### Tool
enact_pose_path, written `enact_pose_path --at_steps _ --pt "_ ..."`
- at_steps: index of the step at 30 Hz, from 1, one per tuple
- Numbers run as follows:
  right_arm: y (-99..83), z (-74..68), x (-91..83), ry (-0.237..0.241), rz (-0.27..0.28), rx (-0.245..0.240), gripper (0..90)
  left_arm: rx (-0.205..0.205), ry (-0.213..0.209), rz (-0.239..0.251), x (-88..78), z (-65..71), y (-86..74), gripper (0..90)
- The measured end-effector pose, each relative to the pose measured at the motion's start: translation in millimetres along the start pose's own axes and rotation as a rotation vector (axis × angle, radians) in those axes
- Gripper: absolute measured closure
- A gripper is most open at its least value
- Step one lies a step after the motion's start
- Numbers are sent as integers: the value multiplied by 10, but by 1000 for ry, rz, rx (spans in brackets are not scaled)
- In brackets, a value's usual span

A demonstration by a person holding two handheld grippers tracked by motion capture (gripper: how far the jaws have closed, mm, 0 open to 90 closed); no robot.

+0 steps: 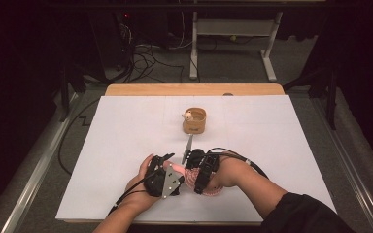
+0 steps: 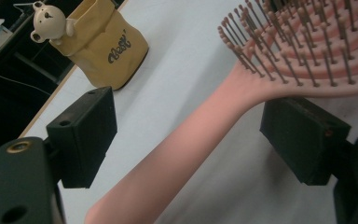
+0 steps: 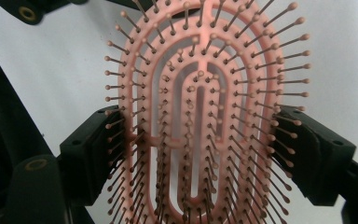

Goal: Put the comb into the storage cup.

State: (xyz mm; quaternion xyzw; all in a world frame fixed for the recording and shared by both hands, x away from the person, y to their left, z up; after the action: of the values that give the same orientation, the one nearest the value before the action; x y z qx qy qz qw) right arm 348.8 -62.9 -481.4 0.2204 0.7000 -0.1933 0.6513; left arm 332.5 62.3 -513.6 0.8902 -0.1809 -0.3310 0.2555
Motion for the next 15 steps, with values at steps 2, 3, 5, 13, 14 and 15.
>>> enact_pose_path --at_steps 2,3,5,13,14,15 --pt "11 -5 -2 -1 4 1 209 9 2 -3 -1 5 5 216" --pt "17 -8 -6 -1 4 0 209 13 4 -4 -1 7 7 216" --pt "30 -9 -18 -1 5 0 209 27 10 -4 -1 22 16 238" --pt "53 -17 -28 -2 6 7 209 88 20 -25 3 81 45 319" --pt "54 -17 -25 -2 7 9 209 96 26 -40 9 86 44 330" --pt "54 -17 -25 -2 7 9 209 96 26 -40 9 86 44 336"
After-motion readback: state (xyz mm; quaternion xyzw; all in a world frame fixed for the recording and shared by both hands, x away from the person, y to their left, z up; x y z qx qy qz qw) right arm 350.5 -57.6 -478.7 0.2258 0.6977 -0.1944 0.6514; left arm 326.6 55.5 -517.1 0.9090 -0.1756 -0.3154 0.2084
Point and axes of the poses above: each handheld gripper's, and its own axes: x roughly forward along the jaws, y roughly out of its top, z roughly to its right, the point moved 6 cm from there along x, roughly forward along the jaws, and after that the axes turned 11 degrees about x, right-handed, at the moved point
